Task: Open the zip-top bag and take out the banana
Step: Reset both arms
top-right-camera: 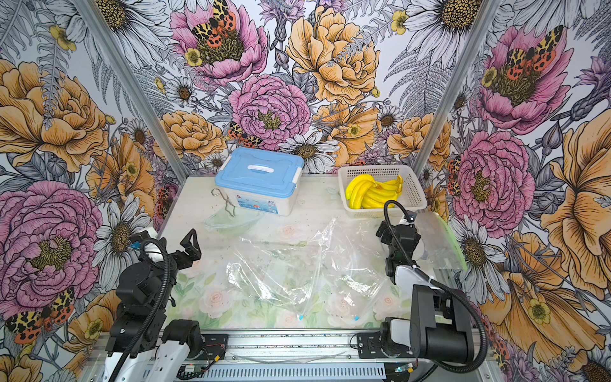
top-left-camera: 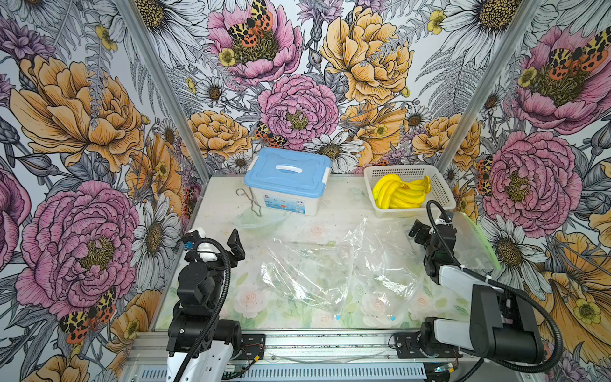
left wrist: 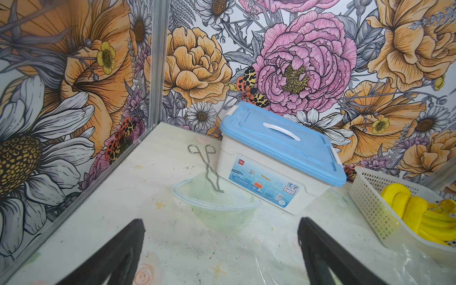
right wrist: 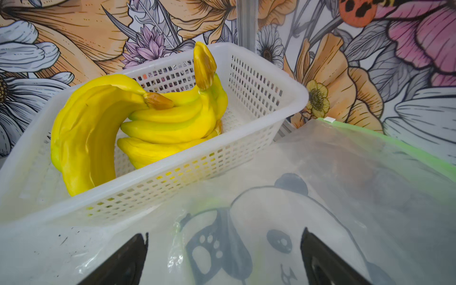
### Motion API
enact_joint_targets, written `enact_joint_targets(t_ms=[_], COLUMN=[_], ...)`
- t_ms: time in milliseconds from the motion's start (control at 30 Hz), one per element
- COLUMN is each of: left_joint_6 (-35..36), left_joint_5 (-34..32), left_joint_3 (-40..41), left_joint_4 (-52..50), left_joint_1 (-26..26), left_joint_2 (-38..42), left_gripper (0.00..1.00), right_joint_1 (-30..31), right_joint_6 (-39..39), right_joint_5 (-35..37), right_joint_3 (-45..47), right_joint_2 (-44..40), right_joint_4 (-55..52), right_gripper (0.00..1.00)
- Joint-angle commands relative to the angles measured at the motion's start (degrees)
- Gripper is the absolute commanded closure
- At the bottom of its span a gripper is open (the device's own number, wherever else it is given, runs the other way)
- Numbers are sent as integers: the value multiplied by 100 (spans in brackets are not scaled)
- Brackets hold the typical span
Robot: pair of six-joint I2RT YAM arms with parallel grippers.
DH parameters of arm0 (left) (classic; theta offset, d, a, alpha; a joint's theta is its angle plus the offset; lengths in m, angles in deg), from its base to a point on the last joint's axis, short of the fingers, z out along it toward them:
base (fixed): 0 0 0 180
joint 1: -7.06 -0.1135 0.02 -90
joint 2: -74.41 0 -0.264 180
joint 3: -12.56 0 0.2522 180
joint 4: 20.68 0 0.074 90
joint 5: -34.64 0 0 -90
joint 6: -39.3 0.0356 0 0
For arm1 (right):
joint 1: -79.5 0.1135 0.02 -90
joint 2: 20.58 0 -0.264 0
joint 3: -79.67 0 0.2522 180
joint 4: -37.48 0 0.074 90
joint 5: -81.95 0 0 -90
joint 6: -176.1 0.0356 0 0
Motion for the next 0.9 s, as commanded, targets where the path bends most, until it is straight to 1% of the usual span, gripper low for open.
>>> enact_joint_targets(t_ms=[0, 100, 233, 333, 433, 533, 600, 667, 767, 867], left_joint_6=[-19, -5, 141, 220, 92, 67, 292, 344, 493, 655], left_joint_5=[-342, -518, -681, -837, -1030, -1070, -1040, -969, -667, -492], left_joint_3=[33, 90, 332, 746, 1248, 1588, 1672, 1672, 1563, 1375], left_joint_4=[-5, 101, 538, 1301, 2274, 3355, 4060, 4633, 5490, 6009], left_joint_1=[-27, -36, -39, -42, -74, -177, -296, -427, -604, -662], left_joint_2=[-150, -259, -506, -808, -1266, -2042, -2720, -3349, -4311, -5093], left_gripper=[1, 1, 1, 1, 1, 1, 1, 1, 1, 2], right_joint_1=[-6, -4, 1, 45, 136, 182, 207, 217, 265, 323], right_joint_6=[-125, -136, -170, -262, -400, -504, -570, -654, -729, -834], right_joint_5=[-122, -164, -212, -350, -426, -550, -664, -807, -869, -950], right_joint_3=[-120, -32, -151, -154, -135, -144, -153, -165, -219, -301], right_joint_2=[257, 508, 559, 578, 603, 632, 658, 691, 747, 818], right_joint_4=[746, 1070, 899, 945, 1027, 1064, 1082, 1115, 1071, 994], right_gripper=[1, 1, 0, 0, 1, 0, 1, 0, 1, 0])
